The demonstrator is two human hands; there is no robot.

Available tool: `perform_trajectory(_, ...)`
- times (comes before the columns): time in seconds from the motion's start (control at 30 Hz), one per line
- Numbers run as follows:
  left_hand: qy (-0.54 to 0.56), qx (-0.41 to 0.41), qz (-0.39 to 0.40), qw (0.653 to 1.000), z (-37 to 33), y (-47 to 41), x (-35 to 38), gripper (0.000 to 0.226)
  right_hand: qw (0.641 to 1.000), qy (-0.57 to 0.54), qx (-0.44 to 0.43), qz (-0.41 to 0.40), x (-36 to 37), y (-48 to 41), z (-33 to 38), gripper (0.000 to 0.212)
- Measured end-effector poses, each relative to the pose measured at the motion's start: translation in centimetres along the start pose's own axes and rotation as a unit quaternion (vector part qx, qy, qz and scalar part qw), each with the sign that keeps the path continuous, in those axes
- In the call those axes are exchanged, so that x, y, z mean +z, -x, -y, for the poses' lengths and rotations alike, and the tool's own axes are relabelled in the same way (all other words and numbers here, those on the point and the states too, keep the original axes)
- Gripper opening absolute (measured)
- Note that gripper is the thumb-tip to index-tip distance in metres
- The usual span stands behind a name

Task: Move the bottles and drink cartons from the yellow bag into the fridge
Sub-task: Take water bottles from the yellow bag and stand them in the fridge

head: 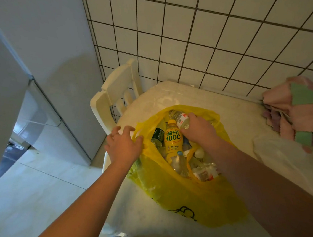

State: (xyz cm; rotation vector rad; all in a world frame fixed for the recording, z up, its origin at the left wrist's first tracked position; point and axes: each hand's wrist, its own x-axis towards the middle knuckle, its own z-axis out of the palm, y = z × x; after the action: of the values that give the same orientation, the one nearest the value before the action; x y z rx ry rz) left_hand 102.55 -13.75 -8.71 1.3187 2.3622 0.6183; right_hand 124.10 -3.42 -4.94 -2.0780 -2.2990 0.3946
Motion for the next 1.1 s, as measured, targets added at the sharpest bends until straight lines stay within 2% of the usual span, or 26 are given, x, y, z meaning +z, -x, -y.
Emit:
perform_trajectory(0.07, 0.029, 0.097, -0.078, 0.992, -1.4, 1.2, -0.6, 0.037, 1.000, -0.004, 0.010, 0.004, -0.1, -0.1, 0.2, 0.061)
perform_trajectory(0.13, 0.034, 0.174, -0.035, 0.984, -3.1, 2.0, -0.6, 0.039, 0.999, -0.018, 0.025, 0.009, -0.3, -0.1, 0.3, 0.063)
perform_trajectory(0.23, -0.070, 0.200, 0.047, 0.976, -5.9, 2.8, 0.6, 0.054, 0.995, -0.080, 0.055, 0.015, -0.6, -0.2, 0.2, 0.062)
perform_trajectory(0.3, -0.134, 0.196, 0.078, 0.968, -7.4, 3.3, 1.3, 0.063, 0.989, -0.127, 0.070, 0.012, -1.1, -0.3, -0.1, 0.057)
perform_trajectory(0.47, -0.186, 0.161, 0.128, 0.961, -9.5, 3.8, 3.1, 0.071, 0.966, -0.236, 0.108, 0.009, -2.8, 0.1, -1.1, 0.046)
perform_trajectory(0.63, -0.220, 0.130, 0.174, 0.951, -10.9, 4.6, 3.9, 0.102, 0.925, -0.351, 0.144, -0.012, -3.0, 2.3, -3.4, 0.034)
perform_trajectory(0.87, -0.205, 0.069, 0.180, 0.959, -10.8, 4.3, 4.0, 0.099, 0.854, -0.496, 0.152, -0.036, -4.0, 7.2, -5.8, 0.022)
perform_trajectory(0.97, -0.170, 0.053, 0.179, 0.968, -10.6, 4.0, 3.8, 0.086, 0.814, -0.559, 0.152, -0.049, -4.3, 8.9, -6.9, 0.011)
perform_trajectory(1.03, -0.129, 0.052, 0.174, 0.975, -10.6, 4.0, 3.5, 0.072, 0.780, -0.605, 0.152, -0.052, -4.4, 9.9, -7.8, 0.013)
perform_trajectory(1.1, -0.097, 0.050, 0.149, 0.983, -10.7, 4.4, 3.2, 0.068, 0.751, -0.638, 0.154, -0.067, -4.6, 11.0, -8.7, 0.025)
